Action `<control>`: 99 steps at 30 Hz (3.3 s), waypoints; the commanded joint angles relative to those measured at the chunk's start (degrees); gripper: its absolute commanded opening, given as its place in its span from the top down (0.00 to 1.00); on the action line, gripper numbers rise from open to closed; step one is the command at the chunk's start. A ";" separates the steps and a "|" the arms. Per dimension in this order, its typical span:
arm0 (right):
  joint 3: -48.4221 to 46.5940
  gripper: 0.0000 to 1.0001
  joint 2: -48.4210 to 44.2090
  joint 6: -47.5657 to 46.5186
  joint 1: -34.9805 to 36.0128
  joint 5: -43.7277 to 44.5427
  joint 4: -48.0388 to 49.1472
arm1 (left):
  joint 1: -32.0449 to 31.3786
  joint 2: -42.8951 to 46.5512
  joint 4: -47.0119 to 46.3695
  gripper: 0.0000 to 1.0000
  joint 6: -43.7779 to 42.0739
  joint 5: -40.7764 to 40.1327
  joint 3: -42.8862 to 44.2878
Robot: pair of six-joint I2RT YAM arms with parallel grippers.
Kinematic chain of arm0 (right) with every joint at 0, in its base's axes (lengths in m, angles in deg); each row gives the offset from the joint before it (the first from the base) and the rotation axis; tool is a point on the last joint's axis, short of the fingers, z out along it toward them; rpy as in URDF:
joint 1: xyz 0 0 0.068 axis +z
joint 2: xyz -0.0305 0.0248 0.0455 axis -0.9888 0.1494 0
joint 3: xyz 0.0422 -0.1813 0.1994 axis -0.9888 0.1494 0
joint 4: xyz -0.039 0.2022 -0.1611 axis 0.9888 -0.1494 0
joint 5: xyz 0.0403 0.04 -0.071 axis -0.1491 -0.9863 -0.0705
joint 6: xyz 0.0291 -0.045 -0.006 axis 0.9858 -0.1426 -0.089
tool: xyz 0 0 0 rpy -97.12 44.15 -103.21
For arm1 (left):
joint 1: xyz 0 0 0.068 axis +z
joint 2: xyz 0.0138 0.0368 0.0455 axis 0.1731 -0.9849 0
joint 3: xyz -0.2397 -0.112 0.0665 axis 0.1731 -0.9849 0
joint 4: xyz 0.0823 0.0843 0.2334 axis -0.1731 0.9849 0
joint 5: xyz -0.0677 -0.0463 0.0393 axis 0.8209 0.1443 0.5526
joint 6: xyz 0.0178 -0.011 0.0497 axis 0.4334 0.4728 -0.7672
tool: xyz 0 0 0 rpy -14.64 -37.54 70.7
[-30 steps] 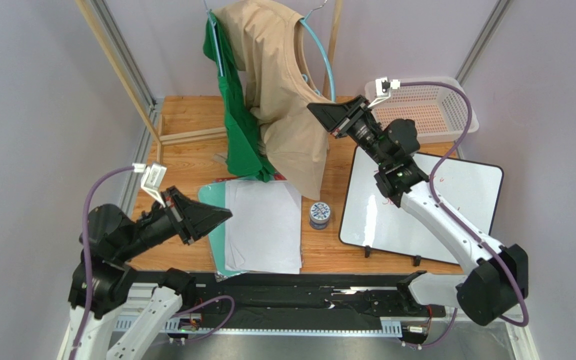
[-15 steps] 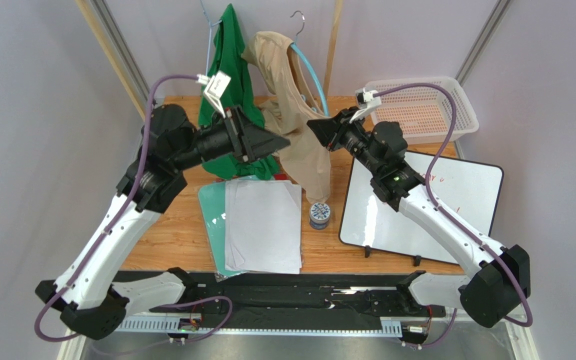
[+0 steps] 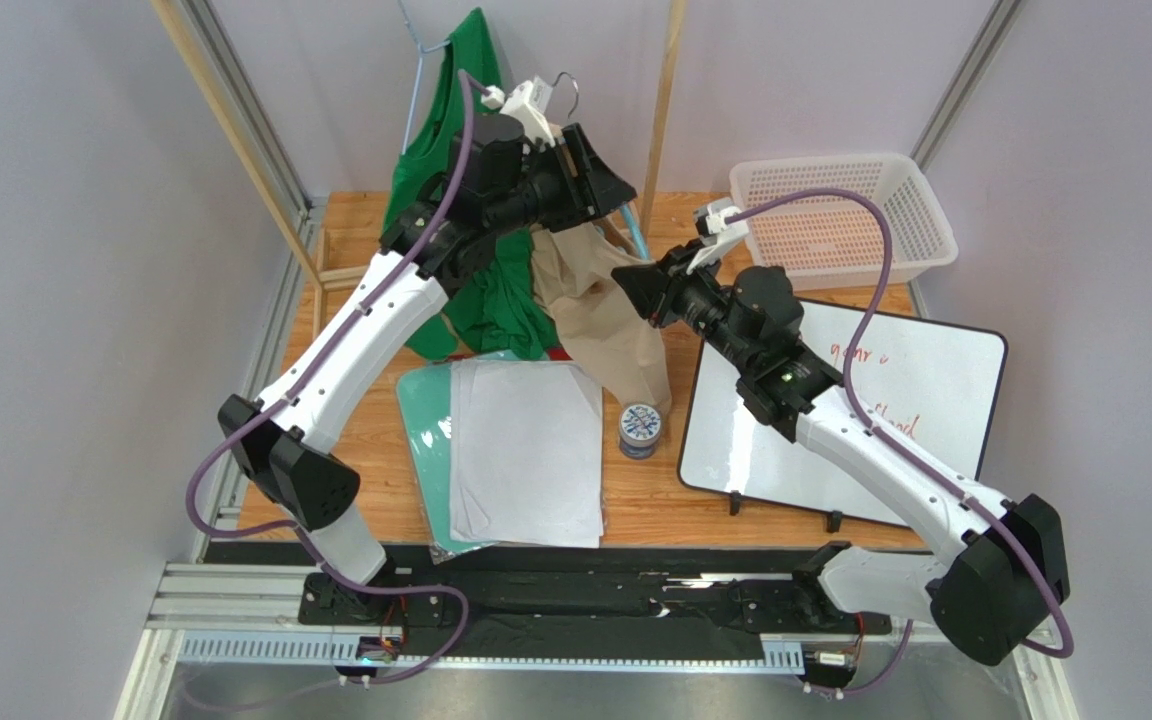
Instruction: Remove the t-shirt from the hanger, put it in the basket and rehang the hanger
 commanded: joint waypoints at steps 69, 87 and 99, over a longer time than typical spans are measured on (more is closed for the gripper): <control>6.15 1.00 -10.10 -1.48 0.26 -1.82 -9.24 | 1.54 -1.11 -21.28 1.00 22.78 0.50 3.87; 20.56 1.00 -17.31 3.61 0.26 5.12 7.36 | 3.91 0.38 -30.17 1.00 31.58 1.73 3.51; 24.70 1.00 -16.09 3.97 0.26 7.06 17.13 | 5.58 0.21 -31.22 1.00 32.55 5.24 2.46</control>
